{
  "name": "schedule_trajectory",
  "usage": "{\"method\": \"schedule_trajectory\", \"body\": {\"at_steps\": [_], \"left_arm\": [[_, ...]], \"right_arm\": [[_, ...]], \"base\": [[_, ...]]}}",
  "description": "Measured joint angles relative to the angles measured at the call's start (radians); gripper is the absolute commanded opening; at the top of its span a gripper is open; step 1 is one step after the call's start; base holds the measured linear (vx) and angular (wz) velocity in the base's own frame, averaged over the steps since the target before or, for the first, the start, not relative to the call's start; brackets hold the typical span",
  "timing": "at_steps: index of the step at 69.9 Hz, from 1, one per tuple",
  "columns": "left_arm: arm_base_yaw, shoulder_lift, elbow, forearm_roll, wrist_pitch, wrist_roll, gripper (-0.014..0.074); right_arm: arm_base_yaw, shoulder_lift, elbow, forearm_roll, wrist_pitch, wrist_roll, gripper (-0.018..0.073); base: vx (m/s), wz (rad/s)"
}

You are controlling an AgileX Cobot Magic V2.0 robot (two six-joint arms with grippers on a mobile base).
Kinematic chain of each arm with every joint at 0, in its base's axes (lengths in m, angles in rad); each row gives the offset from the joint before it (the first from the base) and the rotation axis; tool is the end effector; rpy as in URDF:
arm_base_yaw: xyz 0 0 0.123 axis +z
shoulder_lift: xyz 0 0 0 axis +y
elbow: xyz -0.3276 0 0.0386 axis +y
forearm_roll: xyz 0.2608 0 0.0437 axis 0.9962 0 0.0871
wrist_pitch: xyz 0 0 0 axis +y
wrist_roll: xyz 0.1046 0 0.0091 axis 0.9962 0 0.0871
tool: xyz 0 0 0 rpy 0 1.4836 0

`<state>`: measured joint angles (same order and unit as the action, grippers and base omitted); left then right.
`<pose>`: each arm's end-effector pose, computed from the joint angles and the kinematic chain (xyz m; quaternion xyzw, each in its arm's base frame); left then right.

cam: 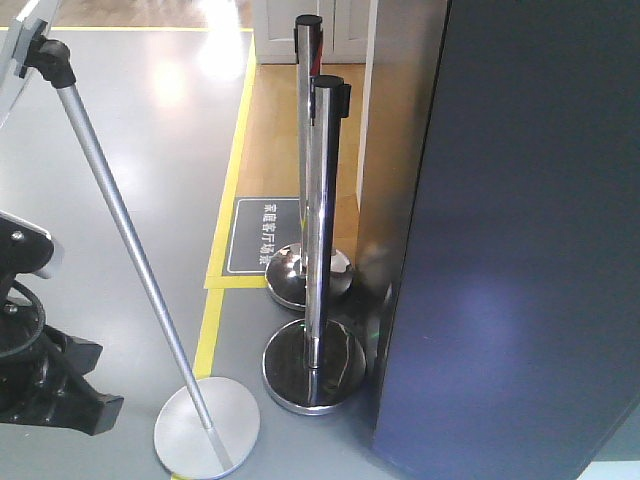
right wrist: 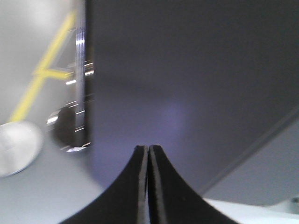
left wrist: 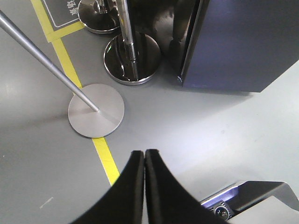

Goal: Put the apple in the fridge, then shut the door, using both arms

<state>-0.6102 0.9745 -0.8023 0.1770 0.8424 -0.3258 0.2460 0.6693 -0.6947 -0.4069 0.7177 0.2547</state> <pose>0.1517 -0.0892 0.3313 0.1685 0.9305 -0.0696 0.3177 0.1156 0.0008 0.3527 -0.0693 0.8677 -0.0698 0.4872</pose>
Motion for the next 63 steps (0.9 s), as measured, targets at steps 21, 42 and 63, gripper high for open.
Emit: {"method": "schedule_trajectory", "body": {"at_steps": [21,42,63], "left_arm": [[0.0,0.0,0.0,0.0,0.001,-0.001,-0.0006],[0.0,0.0,0.0,0.0,0.001,-0.001,-0.0006],[0.0,0.0,0.0,0.0,0.001,-0.001,-0.0006]], "right_arm": [[-0.097,0.237,-0.178,-0.188,0.014,0.112,-0.0003],[-0.377,0.47,-0.368,0.152,-0.09,-0.15,-0.0003],[-0.56,0.572,-0.439,0.625,-0.296,-0.515,-0.0003]], "base": [[0.0,0.0],[0.0,0.0],[0.0,0.0]]}}
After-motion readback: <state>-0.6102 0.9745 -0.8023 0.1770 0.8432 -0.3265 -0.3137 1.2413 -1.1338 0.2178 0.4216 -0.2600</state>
